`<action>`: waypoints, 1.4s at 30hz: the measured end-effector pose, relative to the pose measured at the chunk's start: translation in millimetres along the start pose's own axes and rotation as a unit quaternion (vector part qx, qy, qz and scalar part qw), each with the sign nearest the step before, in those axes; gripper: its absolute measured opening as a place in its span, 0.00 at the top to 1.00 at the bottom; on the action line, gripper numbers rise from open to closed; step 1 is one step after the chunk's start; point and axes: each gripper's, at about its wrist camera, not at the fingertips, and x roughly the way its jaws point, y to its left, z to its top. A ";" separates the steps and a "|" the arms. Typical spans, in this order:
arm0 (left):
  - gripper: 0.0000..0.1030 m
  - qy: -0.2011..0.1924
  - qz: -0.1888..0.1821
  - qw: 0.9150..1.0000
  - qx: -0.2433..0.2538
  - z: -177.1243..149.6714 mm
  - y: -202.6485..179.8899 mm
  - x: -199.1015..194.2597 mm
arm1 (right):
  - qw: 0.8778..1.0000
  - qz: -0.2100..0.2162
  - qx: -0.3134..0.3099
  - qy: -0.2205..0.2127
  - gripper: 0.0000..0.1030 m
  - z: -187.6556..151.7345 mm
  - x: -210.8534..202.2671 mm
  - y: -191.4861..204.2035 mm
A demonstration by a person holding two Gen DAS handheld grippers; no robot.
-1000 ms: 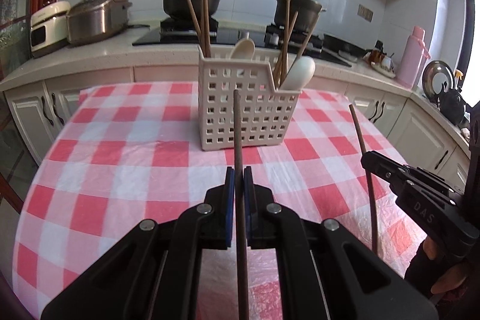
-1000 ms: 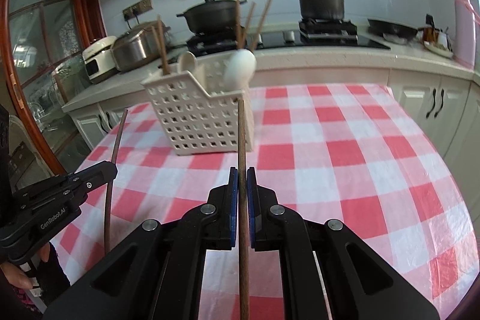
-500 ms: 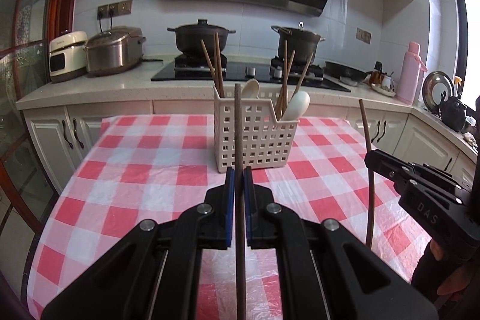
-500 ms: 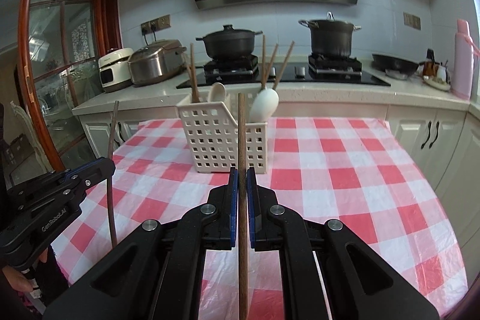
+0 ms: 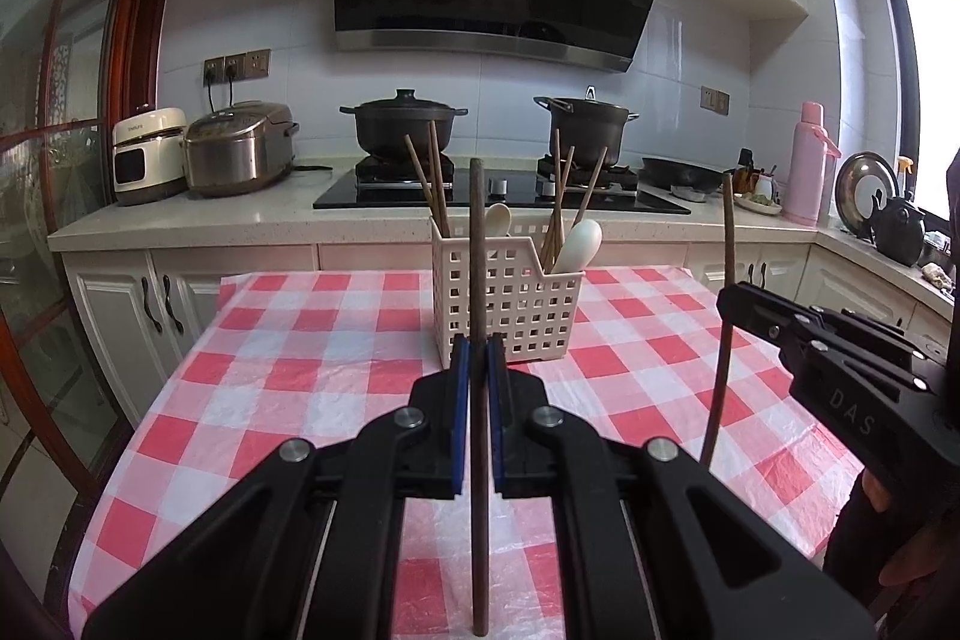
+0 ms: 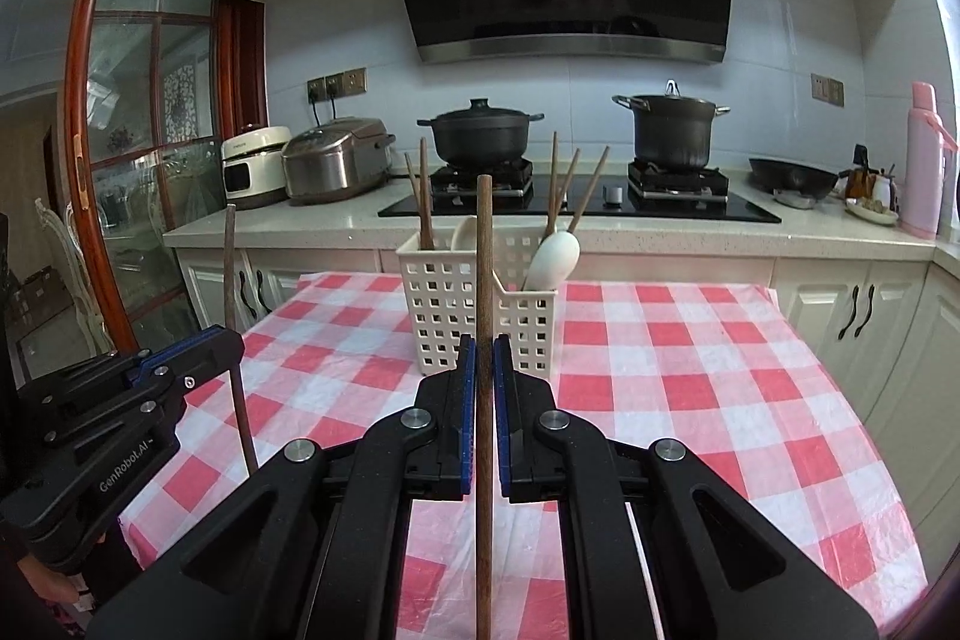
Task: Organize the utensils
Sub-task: 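Lift both chopsticks upright and carry them over the white caddy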
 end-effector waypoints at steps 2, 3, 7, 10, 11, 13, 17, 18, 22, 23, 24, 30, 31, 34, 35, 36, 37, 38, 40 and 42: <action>0.94 -0.005 0.001 1.000 0.000 1.1 0.3 -3.1 | 1.000 0.001 -0.001 -0.001 0.94 -0.2 -1.5 1.5; 0.94 -0.009 0.001 1.000 -0.001 2.1 0.6 -5.1 | 1.000 0.001 -0.001 -0.002 0.94 -0.4 -2.5 1.7; 0.94 -0.016 0.001 1.000 0.000 5.1 0.4 -8.7 | 1.000 0.002 -0.001 -0.003 0.94 -1.5 -4.6 1.7; 0.94 -0.015 0.001 1.000 -0.002 5.0 -0.8 -9.1 | 1.000 0.002 0.001 -0.005 0.94 -1.4 -5.3 0.7; 0.94 -0.015 0.002 1.000 -0.002 5.1 -0.5 -9.0 | 1.000 0.002 0.001 -0.008 0.94 -1.0 -6.0 0.9; 0.94 -0.016 0.001 1.000 -0.002 5.8 -0.4 -10.0 | 1.000 0.003 0.000 -0.013 0.94 -0.4 -7.7 2.0; 0.94 -0.019 0.001 1.000 -0.002 7.7 2.0 -9.9 | 1.000 0.003 -0.003 -0.020 0.94 -0.6 -9.6 3.1; 0.94 -0.019 0.002 1.000 -0.002 7.8 2.1 -10.1 | 1.000 0.003 -0.004 -0.020 0.94 -1.0 -9.9 3.4; 0.94 -0.019 0.003 1.000 -0.002 8.2 3.0 -9.3 | 1.000 0.003 -0.004 -0.022 0.94 -1.3 -11.0 3.7; 0.94 -0.019 0.003 1.000 -0.002 8.4 3.0 -10.0 | 1.000 0.003 -0.004 -0.022 0.94 -1.5 -11.1 4.2; 0.94 -0.020 0.003 1.000 -0.001 8.3 3.0 -9.9 | 1.000 0.004 -0.004 -0.022 0.94 -1.6 -11.4 4.1; 0.94 -0.020 0.003 1.000 0.003 9.2 0.8 -8.3 | 1.000 0.005 -0.005 -0.023 0.94 -0.3 -11.0 5.0; 0.94 -0.019 0.003 1.000 0.004 9.3 0.2 -7.7 | 1.000 0.006 -0.006 -0.023 0.94 0.6 -10.5 4.6; 0.94 -0.017 0.004 1.000 0.007 8.9 -0.9 -6.9 | 1.000 0.007 -0.006 -0.022 0.94 1.8 -8.9 5.2; 0.94 -0.017 0.004 1.000 0.008 8.9 -0.8 -6.8 | 1.000 0.008 -0.005 -0.022 0.94 1.9 -8.9 5.2; 0.94 -0.017 0.005 1.000 0.008 8.9 -0.9 -6.4 | 1.000 0.009 -0.005 -0.021 0.94 2.6 -7.7 5.3; 0.94 -0.017 0.005 1.000 0.008 9.1 -1.2 -6.1 | 1.000 0.009 -0.006 -0.022 0.94 3.4 -6.8 5.4; 0.94 -0.017 0.006 1.000 0.008 8.9 -1.3 -6.1 | 1.000 0.009 -0.007 -0.023 0.94 4.4 -6.0 5.7; 0.94 -0.018 0.006 1.000 0.010 9.5 -2.2 -6.2 | 1.000 0.009 -0.010 -0.025 0.94 7.1 -4.1 5.6; 0.94 -0.019 0.008 1.000 0.013 11.1 -3.5 -5.4 | 1.000 0.008 -0.010 -0.028 0.94 10.4 -2.0 5.0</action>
